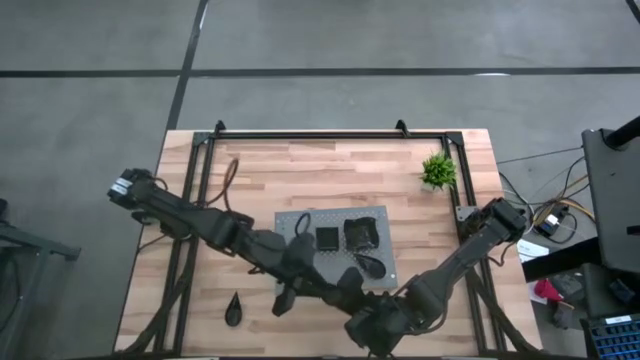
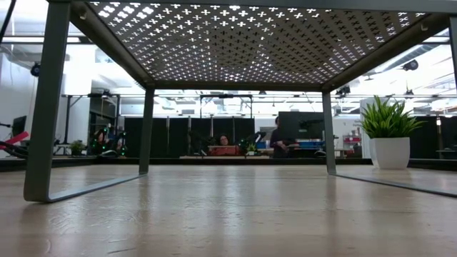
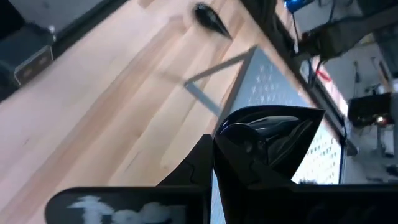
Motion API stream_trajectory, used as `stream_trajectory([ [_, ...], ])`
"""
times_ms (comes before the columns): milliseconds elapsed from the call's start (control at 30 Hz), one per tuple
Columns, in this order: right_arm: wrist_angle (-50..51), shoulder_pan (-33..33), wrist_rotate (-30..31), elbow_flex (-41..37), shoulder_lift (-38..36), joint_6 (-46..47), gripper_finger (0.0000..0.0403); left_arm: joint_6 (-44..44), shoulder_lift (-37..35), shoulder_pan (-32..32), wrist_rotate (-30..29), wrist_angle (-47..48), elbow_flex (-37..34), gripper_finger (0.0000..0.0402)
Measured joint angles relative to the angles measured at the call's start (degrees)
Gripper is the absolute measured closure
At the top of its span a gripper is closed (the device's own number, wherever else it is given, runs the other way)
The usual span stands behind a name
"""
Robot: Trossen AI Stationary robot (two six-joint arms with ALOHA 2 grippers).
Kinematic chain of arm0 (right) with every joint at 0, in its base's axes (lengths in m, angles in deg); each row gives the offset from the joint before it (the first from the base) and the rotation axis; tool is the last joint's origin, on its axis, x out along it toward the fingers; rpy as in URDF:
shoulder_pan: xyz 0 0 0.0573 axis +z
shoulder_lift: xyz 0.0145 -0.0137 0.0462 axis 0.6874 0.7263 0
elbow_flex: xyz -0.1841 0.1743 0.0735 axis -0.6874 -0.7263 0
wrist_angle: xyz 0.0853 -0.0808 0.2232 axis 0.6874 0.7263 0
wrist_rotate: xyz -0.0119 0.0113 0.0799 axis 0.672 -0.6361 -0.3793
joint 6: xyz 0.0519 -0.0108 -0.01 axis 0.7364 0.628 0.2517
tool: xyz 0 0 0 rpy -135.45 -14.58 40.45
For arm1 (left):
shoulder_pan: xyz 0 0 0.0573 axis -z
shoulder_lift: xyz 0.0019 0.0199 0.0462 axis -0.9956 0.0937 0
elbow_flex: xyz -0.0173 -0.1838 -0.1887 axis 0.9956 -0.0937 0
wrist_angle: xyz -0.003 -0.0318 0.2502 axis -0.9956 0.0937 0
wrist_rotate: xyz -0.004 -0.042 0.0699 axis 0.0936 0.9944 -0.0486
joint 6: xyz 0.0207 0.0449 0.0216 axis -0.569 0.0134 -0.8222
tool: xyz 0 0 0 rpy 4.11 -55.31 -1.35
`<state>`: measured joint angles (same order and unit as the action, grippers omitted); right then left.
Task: Pick & Place Mini shaped plates
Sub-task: Stack the drop shaped plate on top of the drop shaped plate on the shelf
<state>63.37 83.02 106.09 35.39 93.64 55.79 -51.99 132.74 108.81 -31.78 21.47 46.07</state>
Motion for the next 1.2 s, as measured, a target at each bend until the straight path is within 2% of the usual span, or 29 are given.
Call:
stream_trajectory([
  [233, 7.79, 0.65, 1.21, 0.0, -2.67, 9.06, 0.0395, -10.63, -1.88, 2.59, -0.13, -1.48, -0.77, 0.0298],
  [367, 12.88, 2.17, 6.44, 0.0, -3.68, 12.22, 0.0395, -18.36, -1.77, 5.46, 0.04, -6.7, -2.27, 0.0298],
  [500, 16.76, 3.69, 6.78, -0.54, -4.43, 16.41, 0.0395, -21.63, -1.77, 7.06, -0.07, -11.79, -5.38, 0.0298],
  [700, 17.0, 6.19, 8.21, -7.13, -9.03, 22.95, 0.0395, -16.74, -1.79, 7.39, -0.3, -24.59, -14.34, 0.0298],
  [900, 15.06, 7.88, 9.31, -14.06, -14.94, 24.74, 0.0395, -14.95, -1.9, 7.42, -0.33, -36.05, -21.31, 0.0298],
  [1200, 5.42, 7.8, 5.22, -25.84, -22.92, 21.62, 0.0394, -15.39, -2.07, 7.9, -0.31, -40.57, -24.05, 0.0298],
])
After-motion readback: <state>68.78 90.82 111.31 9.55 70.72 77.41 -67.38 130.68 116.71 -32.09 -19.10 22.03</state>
